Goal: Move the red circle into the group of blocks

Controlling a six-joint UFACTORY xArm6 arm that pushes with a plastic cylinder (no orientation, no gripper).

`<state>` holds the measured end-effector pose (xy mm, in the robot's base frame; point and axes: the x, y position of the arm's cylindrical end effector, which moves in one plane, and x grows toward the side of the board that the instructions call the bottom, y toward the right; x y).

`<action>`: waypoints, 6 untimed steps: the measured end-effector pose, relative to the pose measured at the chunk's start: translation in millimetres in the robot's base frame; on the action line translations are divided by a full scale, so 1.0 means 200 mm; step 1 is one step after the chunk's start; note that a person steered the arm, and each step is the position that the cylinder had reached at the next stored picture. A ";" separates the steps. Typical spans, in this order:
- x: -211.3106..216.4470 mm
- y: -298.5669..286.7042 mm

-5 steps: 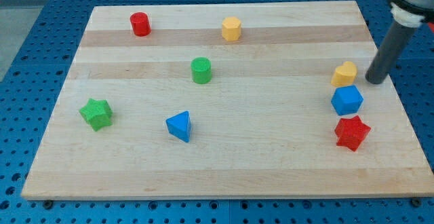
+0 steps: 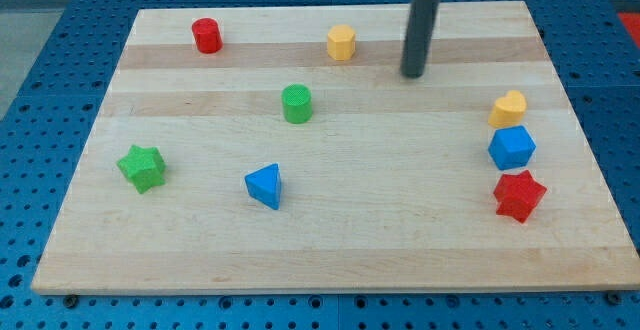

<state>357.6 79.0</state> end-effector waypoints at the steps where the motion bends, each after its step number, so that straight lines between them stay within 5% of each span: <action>1: -0.10 -0.50; 2: -0.34 -0.84; 3: -0.49 -0.55; 4: -0.39 -0.08; 6: -0.14 0.04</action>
